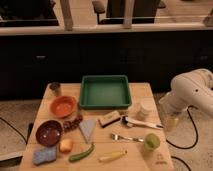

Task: Place banana in tray

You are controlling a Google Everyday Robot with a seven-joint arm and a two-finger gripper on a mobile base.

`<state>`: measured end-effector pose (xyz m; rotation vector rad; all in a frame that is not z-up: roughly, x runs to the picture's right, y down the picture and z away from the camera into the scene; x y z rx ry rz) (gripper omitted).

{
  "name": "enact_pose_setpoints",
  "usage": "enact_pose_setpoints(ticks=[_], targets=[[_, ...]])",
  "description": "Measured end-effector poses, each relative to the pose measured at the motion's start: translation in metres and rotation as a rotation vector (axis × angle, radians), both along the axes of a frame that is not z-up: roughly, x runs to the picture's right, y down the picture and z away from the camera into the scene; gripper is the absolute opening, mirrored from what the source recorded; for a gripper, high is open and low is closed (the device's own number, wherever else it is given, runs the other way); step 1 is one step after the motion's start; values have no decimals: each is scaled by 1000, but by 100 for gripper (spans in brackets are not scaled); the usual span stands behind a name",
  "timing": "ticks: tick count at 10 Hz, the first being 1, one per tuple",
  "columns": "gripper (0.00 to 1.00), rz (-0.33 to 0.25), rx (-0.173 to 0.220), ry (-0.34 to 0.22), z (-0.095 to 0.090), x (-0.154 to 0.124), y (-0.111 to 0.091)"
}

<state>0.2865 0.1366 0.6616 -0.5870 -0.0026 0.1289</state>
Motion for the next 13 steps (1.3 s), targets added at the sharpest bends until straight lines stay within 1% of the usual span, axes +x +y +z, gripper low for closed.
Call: enact_pose_setpoints(ticks=[3,5,13], targets=[[80,37,-11,-11,-10,-1,17],[80,53,-16,-17,-11,-5,20],[80,100,-28,-56,-23,-27,47]])
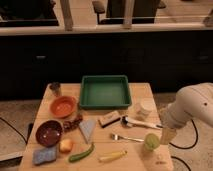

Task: Place banana in tray

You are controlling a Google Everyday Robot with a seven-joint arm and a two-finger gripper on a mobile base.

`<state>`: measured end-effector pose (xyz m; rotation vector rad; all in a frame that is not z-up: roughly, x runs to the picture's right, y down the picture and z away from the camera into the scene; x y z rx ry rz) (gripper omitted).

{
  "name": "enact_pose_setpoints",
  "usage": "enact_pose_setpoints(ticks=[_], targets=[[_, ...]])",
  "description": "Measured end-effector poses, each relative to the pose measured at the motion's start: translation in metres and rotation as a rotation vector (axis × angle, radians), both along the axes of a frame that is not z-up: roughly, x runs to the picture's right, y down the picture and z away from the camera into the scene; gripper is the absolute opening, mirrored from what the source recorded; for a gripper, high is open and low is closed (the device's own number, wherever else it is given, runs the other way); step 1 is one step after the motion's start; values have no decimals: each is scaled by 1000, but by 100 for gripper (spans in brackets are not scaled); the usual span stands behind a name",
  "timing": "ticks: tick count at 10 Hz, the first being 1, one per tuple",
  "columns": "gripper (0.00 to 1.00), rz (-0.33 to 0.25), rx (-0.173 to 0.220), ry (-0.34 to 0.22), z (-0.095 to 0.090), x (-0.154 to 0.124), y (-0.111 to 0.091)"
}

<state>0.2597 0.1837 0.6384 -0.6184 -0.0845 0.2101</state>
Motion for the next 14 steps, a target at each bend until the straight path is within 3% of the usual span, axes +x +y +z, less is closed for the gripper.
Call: enact_pose_setpoints(ticks=[14], targets=[[80,19,-27,-1,0,-51,44]])
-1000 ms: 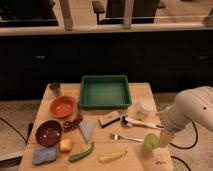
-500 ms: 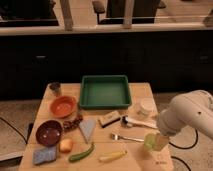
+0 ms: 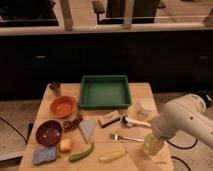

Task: Place banana in tray

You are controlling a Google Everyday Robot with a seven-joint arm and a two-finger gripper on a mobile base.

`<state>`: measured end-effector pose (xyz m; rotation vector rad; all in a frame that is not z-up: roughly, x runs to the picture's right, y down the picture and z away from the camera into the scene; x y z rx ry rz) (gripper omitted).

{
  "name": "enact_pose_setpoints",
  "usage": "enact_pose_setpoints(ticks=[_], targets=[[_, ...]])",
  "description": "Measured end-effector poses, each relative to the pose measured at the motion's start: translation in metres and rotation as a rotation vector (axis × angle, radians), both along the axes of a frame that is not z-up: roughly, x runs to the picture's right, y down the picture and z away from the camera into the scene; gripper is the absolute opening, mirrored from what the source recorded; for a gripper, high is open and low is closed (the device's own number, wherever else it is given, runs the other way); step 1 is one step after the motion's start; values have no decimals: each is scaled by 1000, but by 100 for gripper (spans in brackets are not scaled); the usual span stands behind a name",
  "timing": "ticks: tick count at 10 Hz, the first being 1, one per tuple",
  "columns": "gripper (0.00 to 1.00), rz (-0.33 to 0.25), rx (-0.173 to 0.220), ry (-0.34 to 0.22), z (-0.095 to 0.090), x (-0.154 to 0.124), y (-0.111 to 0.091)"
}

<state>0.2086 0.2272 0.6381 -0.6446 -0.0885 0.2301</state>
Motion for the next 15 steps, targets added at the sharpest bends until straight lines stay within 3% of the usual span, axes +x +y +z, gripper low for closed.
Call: enact_pose_setpoints(ticks=[5,15], targets=[[80,-6,-22,-2,11,-25,16],[80,55,-58,-6,45,-56,50]])
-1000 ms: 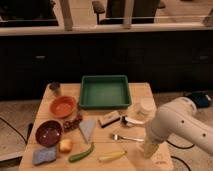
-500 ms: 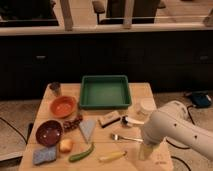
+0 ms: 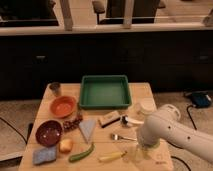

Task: Place banana in tray

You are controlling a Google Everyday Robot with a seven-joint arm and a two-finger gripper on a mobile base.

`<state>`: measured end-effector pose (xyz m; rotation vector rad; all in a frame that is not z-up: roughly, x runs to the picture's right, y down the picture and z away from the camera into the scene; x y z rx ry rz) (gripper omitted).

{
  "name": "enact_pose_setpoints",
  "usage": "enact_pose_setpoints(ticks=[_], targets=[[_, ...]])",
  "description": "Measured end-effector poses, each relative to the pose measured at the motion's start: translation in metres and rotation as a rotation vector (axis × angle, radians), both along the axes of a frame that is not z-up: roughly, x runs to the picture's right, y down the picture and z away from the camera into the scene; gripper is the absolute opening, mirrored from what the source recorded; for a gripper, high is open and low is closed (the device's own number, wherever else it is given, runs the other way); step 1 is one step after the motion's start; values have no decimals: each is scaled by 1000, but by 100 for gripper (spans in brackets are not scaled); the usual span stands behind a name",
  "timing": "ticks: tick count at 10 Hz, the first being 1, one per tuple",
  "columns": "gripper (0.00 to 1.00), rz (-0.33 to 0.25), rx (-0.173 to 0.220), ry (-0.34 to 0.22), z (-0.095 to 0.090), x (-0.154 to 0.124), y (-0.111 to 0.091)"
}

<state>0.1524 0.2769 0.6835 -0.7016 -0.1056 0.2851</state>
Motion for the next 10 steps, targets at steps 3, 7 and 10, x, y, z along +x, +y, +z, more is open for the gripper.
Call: enact_pose_setpoints(ticks=[3,7,10], targets=[[80,13,-10,7,10,-8,8],[80,31,-27,10,23,-21,16],[80,44,-35,17,28,-25,20]])
